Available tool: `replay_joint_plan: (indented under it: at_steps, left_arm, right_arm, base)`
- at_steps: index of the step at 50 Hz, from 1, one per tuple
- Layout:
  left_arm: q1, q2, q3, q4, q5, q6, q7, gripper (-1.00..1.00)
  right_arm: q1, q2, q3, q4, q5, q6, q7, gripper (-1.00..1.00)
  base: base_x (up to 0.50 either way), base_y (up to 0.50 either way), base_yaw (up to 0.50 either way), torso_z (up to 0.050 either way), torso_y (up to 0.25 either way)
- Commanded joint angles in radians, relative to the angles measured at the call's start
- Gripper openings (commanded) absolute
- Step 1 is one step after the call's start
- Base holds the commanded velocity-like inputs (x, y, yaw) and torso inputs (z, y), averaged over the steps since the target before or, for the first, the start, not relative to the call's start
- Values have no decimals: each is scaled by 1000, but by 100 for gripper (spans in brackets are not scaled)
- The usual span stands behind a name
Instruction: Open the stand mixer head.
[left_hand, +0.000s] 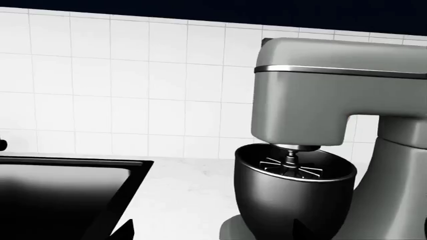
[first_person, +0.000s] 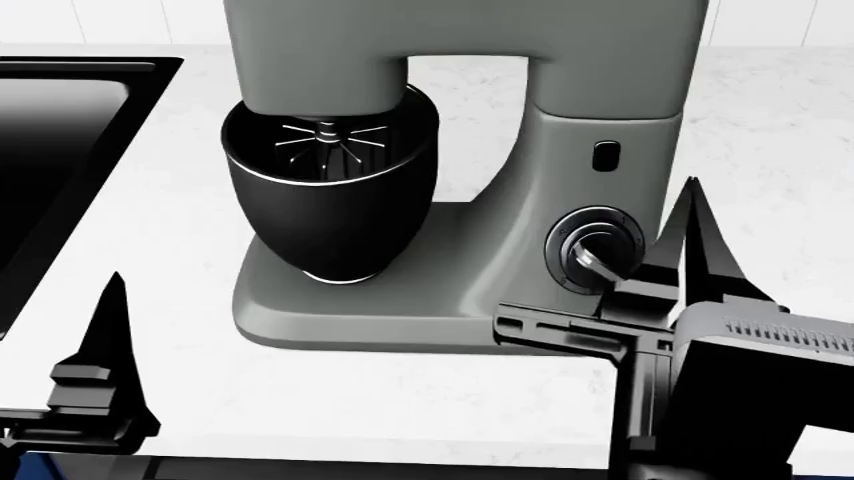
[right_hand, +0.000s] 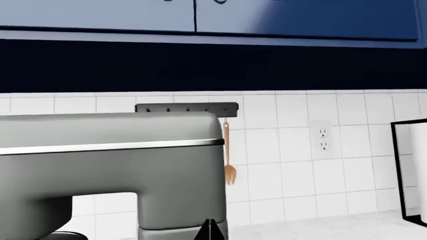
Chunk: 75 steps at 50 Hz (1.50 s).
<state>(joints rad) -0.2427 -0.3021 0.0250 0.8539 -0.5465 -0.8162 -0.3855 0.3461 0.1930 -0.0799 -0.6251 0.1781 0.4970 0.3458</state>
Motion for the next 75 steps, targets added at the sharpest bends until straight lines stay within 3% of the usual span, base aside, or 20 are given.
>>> replay_joint_plan:
  at_steps: [1,40,75]
  left_arm:
    - [2,17,-18,-36,4,38,31,100]
    - [11,-1,-12,-23,-12,51,11,100]
    - [14,-15,-8,-20,-26,64,-6,100]
  right_arm:
    - [-9,-14,18,-37,17,3,-27,-100]
    - [70,-4,-97,11,20,52,-29,-100]
    - [191,-22,-115,272,16,-31,-25,-100]
  base:
    - [0,0,0,0,0]
    - [0,0,0,0,0]
    - [0,0,0,0,0]
